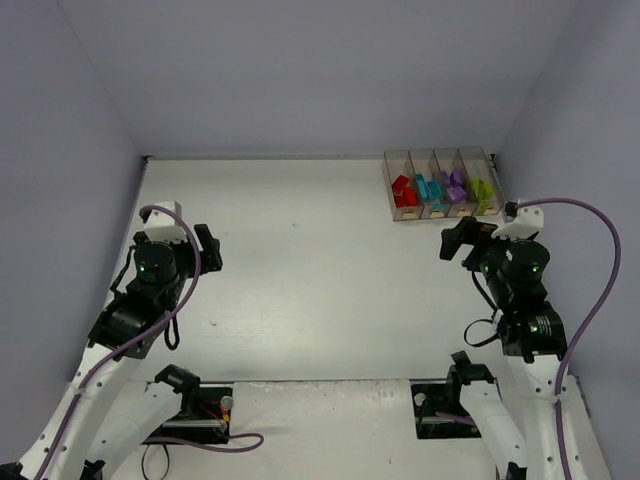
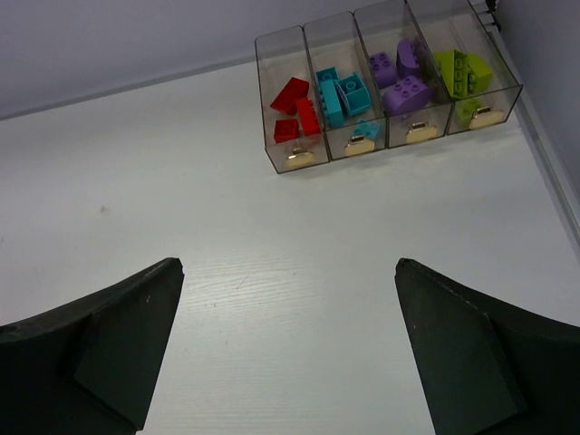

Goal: Sort the legos into containers by color

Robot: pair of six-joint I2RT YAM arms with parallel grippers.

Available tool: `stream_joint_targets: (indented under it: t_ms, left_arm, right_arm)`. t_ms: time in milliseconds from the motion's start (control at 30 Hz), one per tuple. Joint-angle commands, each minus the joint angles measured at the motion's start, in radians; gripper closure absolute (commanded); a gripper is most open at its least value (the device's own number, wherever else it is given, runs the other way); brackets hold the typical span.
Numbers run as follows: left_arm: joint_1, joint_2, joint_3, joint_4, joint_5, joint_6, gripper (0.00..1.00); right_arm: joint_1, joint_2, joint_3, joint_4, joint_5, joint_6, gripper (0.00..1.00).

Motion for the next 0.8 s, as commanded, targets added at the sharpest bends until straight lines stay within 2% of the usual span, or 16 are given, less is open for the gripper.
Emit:
stream_joint_targets:
  t_ms: [0, 200, 767]
  left_arm:
    - [0.000, 0.011, 0.001, 0.070, -0.008, -0.014, 0.21]
    - [0.000, 0.001, -0.033, 0.078, -0.023, -0.040, 0.21]
    - [0.002, 0.018, -0.059, 0.107, -0.023, -0.103, 0.21]
  right_arm:
    - [0.005, -0.002, -0.020, 0.033, 0.019, 0.021, 0.00]
    - [0.005, -0.057, -0.057, 0.029, 0.019, 0.024, 0.00]
    - [0.034, -0.059, -0.057, 0.029, 0.028, 0.003, 0.00]
